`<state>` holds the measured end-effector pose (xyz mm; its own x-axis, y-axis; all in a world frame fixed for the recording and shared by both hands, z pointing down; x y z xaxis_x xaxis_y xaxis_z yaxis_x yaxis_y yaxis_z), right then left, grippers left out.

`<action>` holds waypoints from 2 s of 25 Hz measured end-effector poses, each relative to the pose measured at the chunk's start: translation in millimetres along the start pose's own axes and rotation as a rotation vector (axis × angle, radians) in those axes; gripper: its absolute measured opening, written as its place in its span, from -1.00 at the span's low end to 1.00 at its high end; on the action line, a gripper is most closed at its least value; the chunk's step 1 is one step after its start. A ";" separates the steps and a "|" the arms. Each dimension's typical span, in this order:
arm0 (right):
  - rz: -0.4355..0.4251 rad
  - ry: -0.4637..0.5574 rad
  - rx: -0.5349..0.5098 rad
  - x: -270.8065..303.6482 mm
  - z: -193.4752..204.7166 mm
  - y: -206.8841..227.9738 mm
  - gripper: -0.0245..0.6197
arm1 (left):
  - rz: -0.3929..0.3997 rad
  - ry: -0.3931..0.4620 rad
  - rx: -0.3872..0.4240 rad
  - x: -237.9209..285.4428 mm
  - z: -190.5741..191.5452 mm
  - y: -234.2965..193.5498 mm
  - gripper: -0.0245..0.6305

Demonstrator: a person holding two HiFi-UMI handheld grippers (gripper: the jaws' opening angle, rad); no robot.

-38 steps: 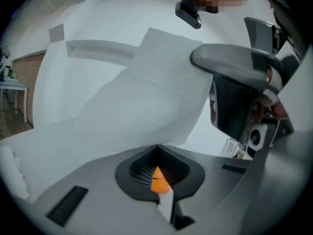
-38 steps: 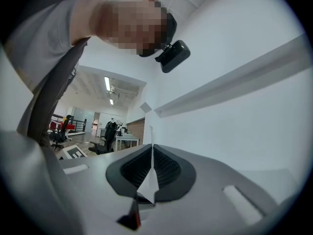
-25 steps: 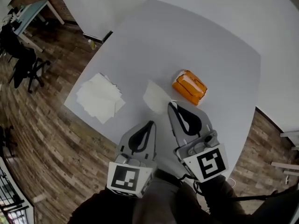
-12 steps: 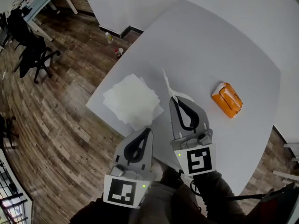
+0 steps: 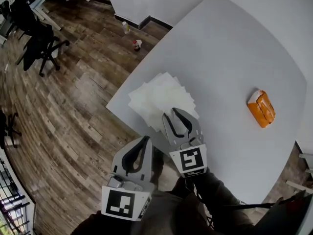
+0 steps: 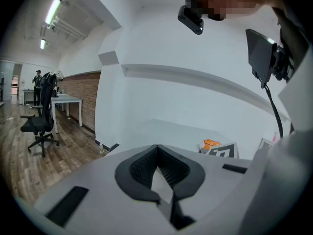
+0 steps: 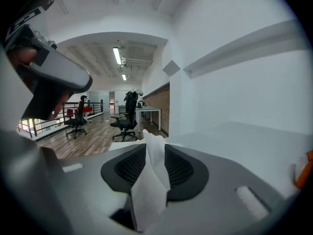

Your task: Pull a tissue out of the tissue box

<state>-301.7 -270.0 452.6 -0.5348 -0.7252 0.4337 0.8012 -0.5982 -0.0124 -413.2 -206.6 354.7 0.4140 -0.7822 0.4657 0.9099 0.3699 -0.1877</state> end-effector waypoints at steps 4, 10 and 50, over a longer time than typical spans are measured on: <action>-0.065 -0.028 0.044 -7.8 3.9 -17.2 -0.39 | 0.041 -0.004 0.013 -1.7 -2.0 2.9 -0.93; -0.095 0.017 0.132 -60.1 4.1 -31.5 -0.26 | 0.065 0.036 0.038 -14.3 -8.5 27.3 -0.93; 0.472 0.514 0.295 -539.2 -10.9 28.9 -0.92 | 0.577 0.326 0.389 -100.0 -12.8 416.6 -0.93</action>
<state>6.8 100.0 208.6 -0.1172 -0.9925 -0.0337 0.9761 -0.1214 0.1802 -75.2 19.3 218.9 0.8620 -0.4978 0.0960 0.4981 0.8668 0.0223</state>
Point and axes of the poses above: the fingertips, and each gripper's own axes: x forward along the fingers, y to its right, z out of its underside, the point moved 6 cm from there along -x, backward along the fingers, and after that the axes turned 7 degrees about -y, right-handed, at the moved point
